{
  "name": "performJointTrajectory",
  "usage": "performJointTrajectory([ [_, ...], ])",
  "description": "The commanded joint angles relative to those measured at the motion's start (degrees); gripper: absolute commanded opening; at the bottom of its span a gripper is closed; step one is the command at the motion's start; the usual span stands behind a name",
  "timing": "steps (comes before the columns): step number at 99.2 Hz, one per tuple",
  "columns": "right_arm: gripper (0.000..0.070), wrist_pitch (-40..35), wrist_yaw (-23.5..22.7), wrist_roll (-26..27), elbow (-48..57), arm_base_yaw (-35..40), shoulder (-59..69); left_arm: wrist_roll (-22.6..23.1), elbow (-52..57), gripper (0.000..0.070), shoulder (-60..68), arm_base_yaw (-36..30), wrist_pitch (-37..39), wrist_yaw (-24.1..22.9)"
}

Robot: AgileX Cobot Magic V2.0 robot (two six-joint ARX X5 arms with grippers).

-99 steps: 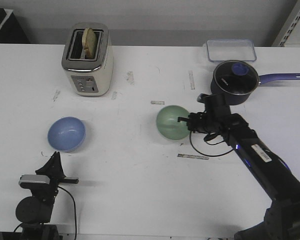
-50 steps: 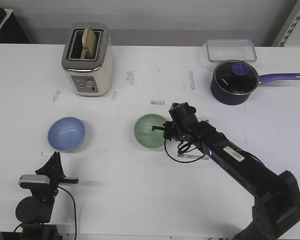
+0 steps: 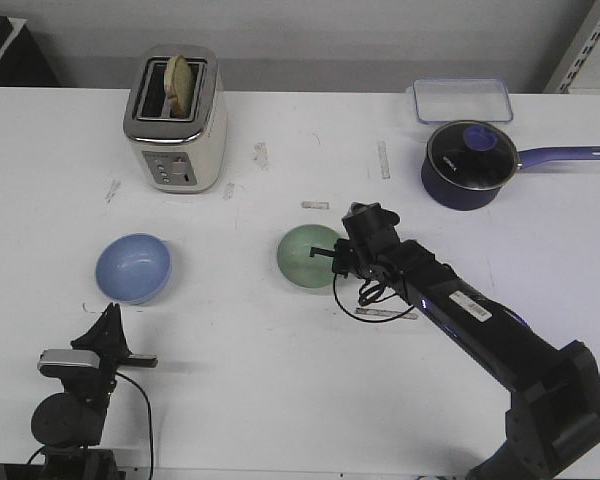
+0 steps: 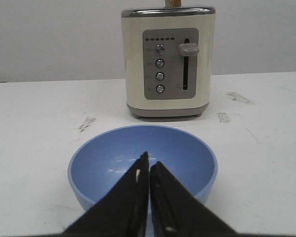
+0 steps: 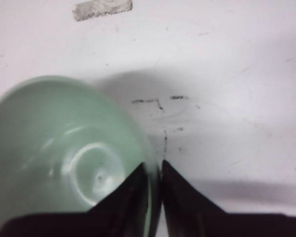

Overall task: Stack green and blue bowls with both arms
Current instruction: 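Release the green bowl and retract the right gripper to rest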

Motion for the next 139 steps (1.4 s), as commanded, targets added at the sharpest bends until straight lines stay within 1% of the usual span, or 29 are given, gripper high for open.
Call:
performJointTrajectory([
  [1,0.0088,0.4,0.2,0.7,0.9,0.5,1.0,0.1,-1.2,0.0002,-0.1,0.0,0.7,-0.1],
  [4,0.0095,0.4,0.2,0.7,0.9,0.5,1.0,0.1,-1.2,0.0002,-0.1,0.0,0.7,-0.1],
  [8,0.0123,0.4,0.2,0.4,0.9,0.5,0.8,0.1,-1.2,0.0001,-0.1,0.0,0.7,-0.1],
  [11,0.0169,0.4,0.2,0.1,0.9,0.5,0.5,0.1,-1.2,0.0001,-0.1,0.0,0.7,-0.1],
  [19,0.0324,0.4,0.3,-1.6,0.9,0.5,-0.6,0.1,-1.2,0.0001,-0.1,0.0,0.7,-0.1],
  [23,0.0372,0.4,0.3,-2.8,0.9,0.4,-1.5,0.1,-1.2,0.0001,-0.1,0.0,0.7,-0.1],
  [32,0.038,0.5,1.9,-5.9,0.9,0.4,-3.8,0.1,-1.2,0.0001,-0.1,0.0,0.7,-0.1],
  [38,0.038,0.5,3.3,-9.9,0.8,0.3,-5.6,0.1,-1.2,0.0001,-0.1,0.0,0.7,-0.1],
  [46,0.038,1.3,5.3,-17.5,0.1,-0.1,-8.5,0.1,-1.2,0.0002,-0.1,0.0,0.7,-0.1],
  [55,0.0378,5.1,6.7,-27.8,-3.0,-0.8,-12.4,0.1,-1.2,0.0001,-0.1,0.0,0.7,-0.1],
  [59,0.0377,7.3,6.8,-31.3,-4.9,-1.3,-14.3,0.1,-1.2,0.0001,-0.1,0.0,0.7,-0.1],
  [66,0.0361,11.6,6.7,-36.1,-8.9,-2.8,-17.9,0.1,-1.2,0.0001,-0.1,0.0,0.7,-0.1],
  [73,0.0303,15.6,6.7,-39.0,-13.0,-4.7,-21.4,0.1,-1.2,0.0002,-0.1,0.0,0.7,-0.1],
  [77,0.0252,17.9,6.7,-39.9,-15.6,-5.9,-23.6,0.1,-1.2,0.0001,-0.1,0.0,0.7,-0.1],
  [86,0.01,23.5,6.6,-40.2,-22.0,-9.2,-28.9,0.1,-1.2,0.0001,-0.1,0.0,0.7,-0.1],
  [88,0.0078,24.3,6.6,-40.2,-23.0,-9.8,-29.7,0.1,-1.2,0.0001,-0.1,0.0,0.7,-0.1],
  [89,0.0057,25.1,6.2,-40.2,-24.0,-10.3,-30.5,0.1,-1.2,0.0001,-0.1,0.0,0.7,-0.1],
  [93,0.0011,27.0,5.2,-40.2,-26.5,-12.1,-32.7,0.1,-1.2,0.0002,-0.1,0.0,0.7,-0.1],
  [105,0.0009,30.9,2.7,-39.8,-33.2,-17.4,-39.0,0.1,-1.2,0.0001,-0.1,0.0,0.7,-0.1],
  [122,0.0009,33.4,2.7,-39.8,-40.8,-23.2,-47.8,0.1,-1.2,0.0001,-0.1,0.0,0.7,-0.1],
  [139,0.0009,33.6,2.7,-39.8,-47.2,-26.2,-57.0,0.1,-1.2,0.0001,-0.1,0.0,0.7,-0.1],
])
